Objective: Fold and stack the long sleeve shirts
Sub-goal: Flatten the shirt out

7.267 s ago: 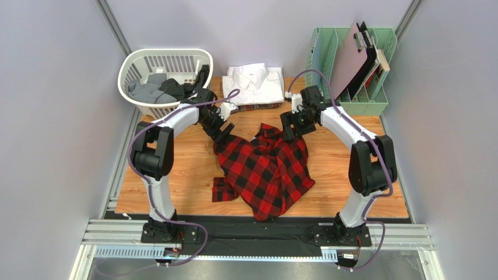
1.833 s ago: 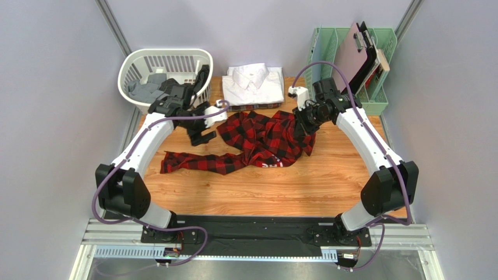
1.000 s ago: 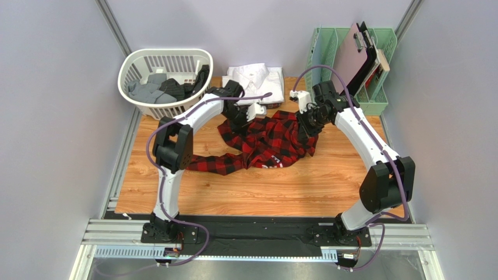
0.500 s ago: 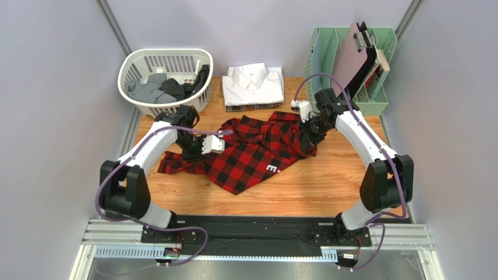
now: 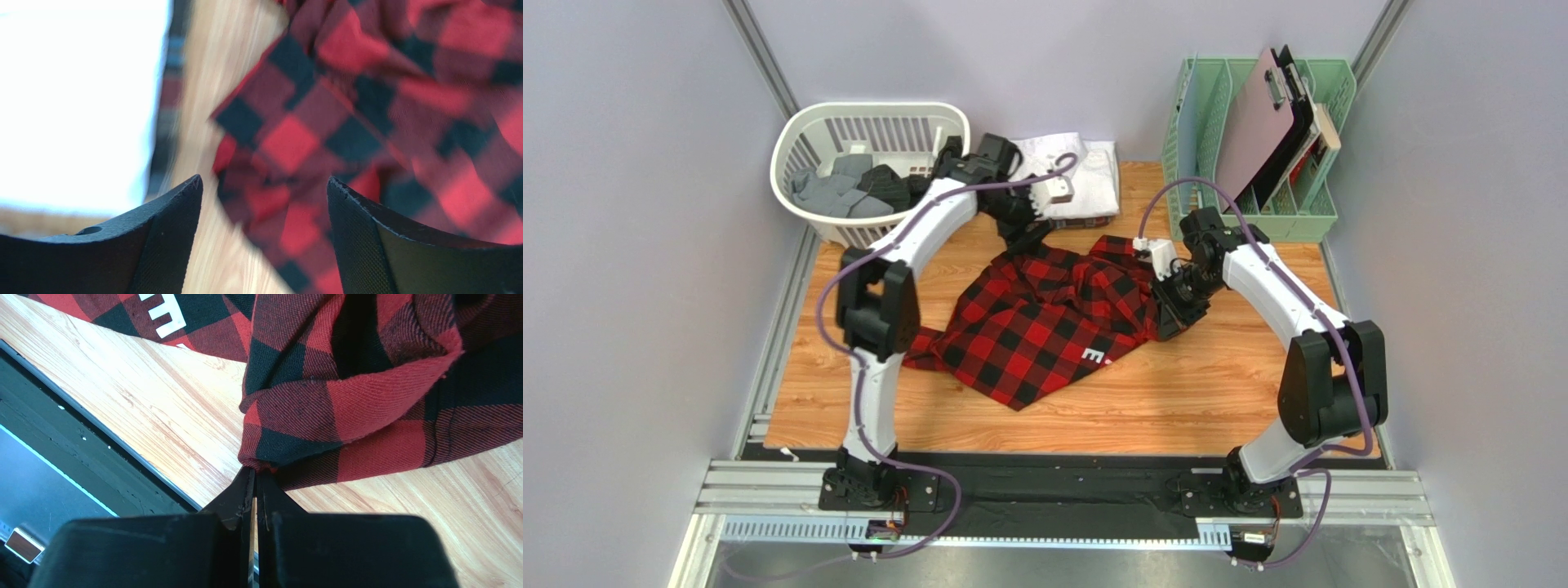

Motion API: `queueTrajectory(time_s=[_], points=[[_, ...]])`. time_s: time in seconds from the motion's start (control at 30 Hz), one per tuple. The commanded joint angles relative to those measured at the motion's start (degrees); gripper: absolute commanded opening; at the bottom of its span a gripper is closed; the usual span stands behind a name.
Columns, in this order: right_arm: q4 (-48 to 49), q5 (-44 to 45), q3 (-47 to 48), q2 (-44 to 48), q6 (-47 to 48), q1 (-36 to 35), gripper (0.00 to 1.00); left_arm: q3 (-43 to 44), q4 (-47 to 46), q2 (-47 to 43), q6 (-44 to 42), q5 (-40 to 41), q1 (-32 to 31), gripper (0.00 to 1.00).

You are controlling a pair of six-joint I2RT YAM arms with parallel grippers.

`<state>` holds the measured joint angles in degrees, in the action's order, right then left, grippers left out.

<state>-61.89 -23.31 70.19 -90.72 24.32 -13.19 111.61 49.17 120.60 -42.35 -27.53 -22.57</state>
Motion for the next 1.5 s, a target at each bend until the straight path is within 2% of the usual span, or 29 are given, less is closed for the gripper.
queueTrajectory(time_s=[0.0,0.03,0.17,0.23,0.33,0.37,0.43,0.47,0.6,0.73,0.87,0.9,0.97,1.07,1.1,1.13,1.2,1.23,1.3,1.37,1.47], points=[[0.5,-0.8,2.6,-0.1,0.2,0.5,0.00,7.7,-1.1,8.9,6.8,3.9,-2.8,0.85],[0.5,-0.9,2.7,-0.1,0.2,0.5,0.00,8.9,-1.1,11.6,7.2,4.8,-3.2,0.89],[0.3,-0.9,3.2,-0.7,0.2,0.5,0.00,14.0,-1.1,17.0,8.8,10.0,-4.3,0.94],[0.3,-0.8,3.4,-1.0,0.2,0.5,0.00,17.2,1.5,20.4,8.3,14.4,-5.3,0.93],[0.5,-0.9,4.0,-1.7,-0.1,0.5,0.00,21.0,6.2,22.8,7.4,14.4,-5.6,0.69],[0.5,-0.9,4.2,-1.8,-0.2,0.5,0.00,21.8,8.6,23.0,6.4,13.5,-5.5,0.41],[0.5,-0.8,4.8,-2.1,-0.5,0.4,0.00,20.6,9.0,20.9,5.3,12.1,-5.5,0.07],[0.5,-0.8,5.3,-2.2,-0.6,0.5,0.00,18.3,8.8,19.4,4.7,10.8,-4.9,0.00],[0.7,-0.9,7.1,-1.7,-1.5,0.5,0.00,12.5,4.4,5.8,5.6,3.8,-3.3,0.00],[0.9,-1.1,10.1,-1.0,-2.5,0.6,0.00,12.9,3.3,-3.5,5.0,1.8,-1.6,0.00],[-0.9,-1.2,11.9,1.9,-0.9,0.9,0.00,12.7,10.5,-11.5,0.8,-4.1,-0.5,0.00],[-1.7,-1.5,11.8,3.6,0.1,1.0,0.00,11.5,12.5,-15.4,-2.5,-5.7,-0.5,0.00],[-4.4,-1.2,10.8,5.7,3.6,1.0,0.00,6.2,18.3,-20.3,-5.2,-12.0,-0.5,0.00],[-5.1,3.0,6.7,9.5,7.0,1.0,0.03,-1.1,24.0,-31.8,-8.1,-16.8,-2.6,0.00],[-5.3,4.8,5.8,10.3,7.5,1.0,0.06,-2.5,24.5,-37.6,-7.8,-19.7,-3.6,0.00],[-5.4,5.5,4.5,10.6,7.8,1.0,0.20,-4.8,24.5,-40.4,-6.3,-21.1,-4.7,0.00],[-4.6,6.6,4.0,11.0,7.7,0.9,0.39,-6.3,21.1,-47.5,-1.8,-24.3,-8.4,0.00],[-4.3,6.9,4.3,11.7,7.1,1.0,0.53,-6.5,18.8,-49.1,5.4,-24.0,-9.8,0.00],[-3.3,4.5,7.0,12.9,4.6,1.0,0.62,-6.1,11.3,-51.2,11.8,-17.4,-15.7,0.00],[-2.4,0.7,10.6,16.2,2.1,0.9,0.67,-4.4,6.2,-50.7,18.2,-8.6,-20.1,0.00],[1.0,-9.5,12.4,22.2,-2.2,1.0,0.74,-0.5,2.3,-45.5,23.6,-1.3,-21.6,0.00]])
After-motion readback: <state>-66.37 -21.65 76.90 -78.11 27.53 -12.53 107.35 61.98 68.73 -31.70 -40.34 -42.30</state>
